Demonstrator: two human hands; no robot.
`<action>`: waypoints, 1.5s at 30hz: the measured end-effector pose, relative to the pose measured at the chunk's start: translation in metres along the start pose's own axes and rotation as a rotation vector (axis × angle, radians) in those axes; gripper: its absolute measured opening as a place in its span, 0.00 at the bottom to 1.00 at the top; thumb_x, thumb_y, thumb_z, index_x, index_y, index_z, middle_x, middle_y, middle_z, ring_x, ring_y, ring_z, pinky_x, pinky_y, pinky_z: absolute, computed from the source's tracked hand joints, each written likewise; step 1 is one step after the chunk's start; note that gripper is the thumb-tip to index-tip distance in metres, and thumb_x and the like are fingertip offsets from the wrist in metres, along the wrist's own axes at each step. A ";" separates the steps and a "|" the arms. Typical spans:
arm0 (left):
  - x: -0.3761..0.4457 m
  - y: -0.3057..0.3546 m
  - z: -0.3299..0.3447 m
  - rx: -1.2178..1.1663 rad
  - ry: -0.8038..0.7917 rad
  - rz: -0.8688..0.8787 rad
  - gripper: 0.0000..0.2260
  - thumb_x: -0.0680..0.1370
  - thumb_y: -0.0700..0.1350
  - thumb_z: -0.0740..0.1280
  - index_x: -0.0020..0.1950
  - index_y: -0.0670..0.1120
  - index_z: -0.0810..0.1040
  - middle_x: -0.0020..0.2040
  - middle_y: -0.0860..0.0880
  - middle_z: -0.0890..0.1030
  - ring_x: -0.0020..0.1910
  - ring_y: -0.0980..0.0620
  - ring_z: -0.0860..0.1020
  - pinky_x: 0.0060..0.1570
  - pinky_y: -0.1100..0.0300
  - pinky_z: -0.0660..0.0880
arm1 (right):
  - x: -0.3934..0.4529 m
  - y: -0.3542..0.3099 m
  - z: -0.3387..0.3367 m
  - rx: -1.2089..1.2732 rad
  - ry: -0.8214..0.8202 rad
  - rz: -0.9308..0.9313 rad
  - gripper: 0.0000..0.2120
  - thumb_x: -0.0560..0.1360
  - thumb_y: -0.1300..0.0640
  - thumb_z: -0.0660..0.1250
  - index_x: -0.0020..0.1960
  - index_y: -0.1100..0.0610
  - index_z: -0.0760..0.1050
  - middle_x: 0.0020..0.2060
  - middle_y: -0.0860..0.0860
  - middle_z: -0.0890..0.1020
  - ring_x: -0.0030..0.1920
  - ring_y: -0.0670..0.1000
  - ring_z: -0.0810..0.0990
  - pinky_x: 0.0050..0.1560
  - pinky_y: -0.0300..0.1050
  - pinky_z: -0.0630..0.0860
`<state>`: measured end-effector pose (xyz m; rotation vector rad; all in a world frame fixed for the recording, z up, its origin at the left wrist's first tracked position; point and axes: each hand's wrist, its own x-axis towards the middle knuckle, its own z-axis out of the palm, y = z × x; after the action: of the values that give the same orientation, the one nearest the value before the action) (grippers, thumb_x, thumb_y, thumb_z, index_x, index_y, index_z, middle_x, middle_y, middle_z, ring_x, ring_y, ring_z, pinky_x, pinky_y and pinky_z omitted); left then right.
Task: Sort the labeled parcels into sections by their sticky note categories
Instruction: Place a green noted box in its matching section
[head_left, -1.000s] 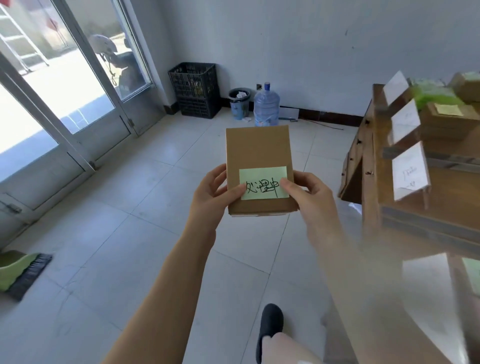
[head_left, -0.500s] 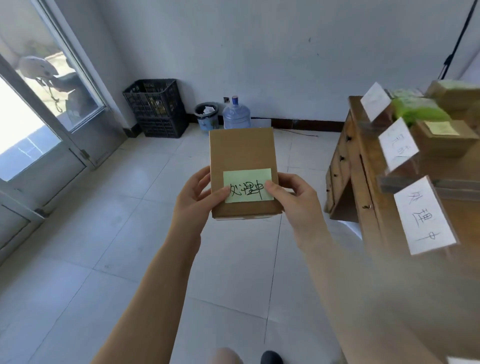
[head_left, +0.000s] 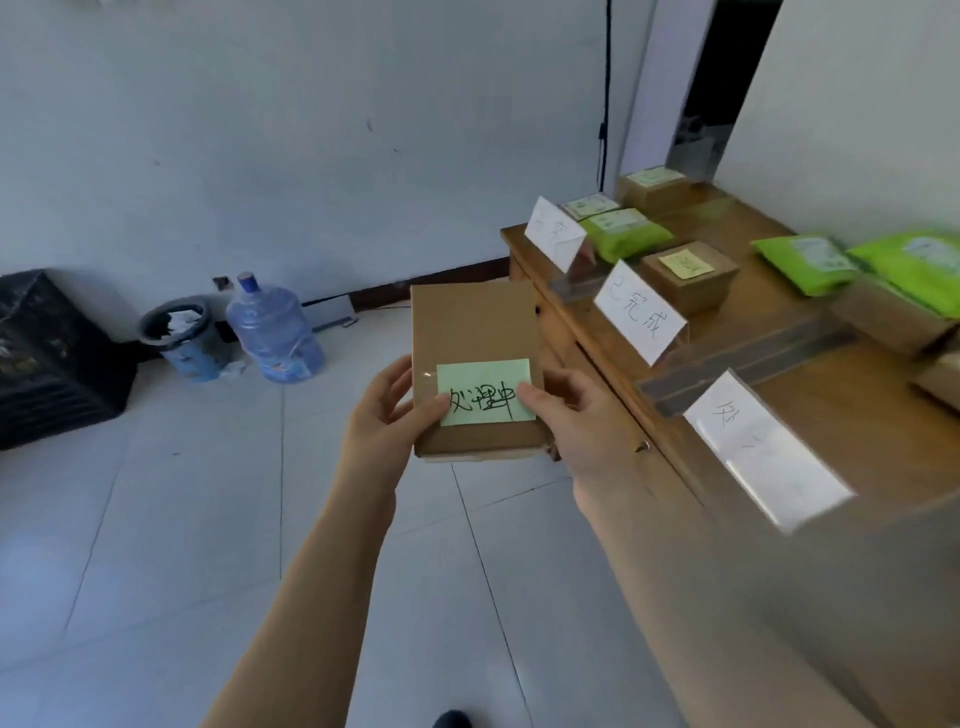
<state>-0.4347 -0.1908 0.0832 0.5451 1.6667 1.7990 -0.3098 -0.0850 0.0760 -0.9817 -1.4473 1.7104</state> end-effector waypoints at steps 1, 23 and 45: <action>0.017 0.002 0.002 0.010 -0.039 -0.005 0.22 0.74 0.36 0.68 0.67 0.49 0.71 0.61 0.52 0.79 0.44 0.62 0.82 0.36 0.70 0.76 | 0.008 -0.003 0.003 0.018 0.031 0.002 0.09 0.72 0.57 0.71 0.52 0.55 0.77 0.48 0.52 0.83 0.41 0.44 0.83 0.29 0.30 0.74; 0.221 -0.005 0.243 0.129 -0.670 -0.071 0.20 0.74 0.42 0.70 0.62 0.56 0.71 0.58 0.55 0.80 0.49 0.61 0.80 0.37 0.71 0.76 | 0.175 -0.034 -0.139 0.103 0.708 -0.035 0.06 0.74 0.55 0.70 0.50 0.49 0.76 0.44 0.46 0.83 0.45 0.44 0.82 0.39 0.35 0.79; 0.247 -0.076 0.454 0.363 -1.355 -0.202 0.23 0.75 0.42 0.70 0.68 0.51 0.68 0.57 0.55 0.74 0.48 0.62 0.75 0.35 0.74 0.75 | 0.192 -0.012 -0.267 0.141 1.364 0.163 0.13 0.75 0.55 0.69 0.58 0.54 0.75 0.51 0.49 0.81 0.51 0.46 0.80 0.44 0.38 0.77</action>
<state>-0.2963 0.3106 0.0353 1.2994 0.9499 0.5777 -0.1688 0.2097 0.0394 -1.6867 -0.3336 0.7716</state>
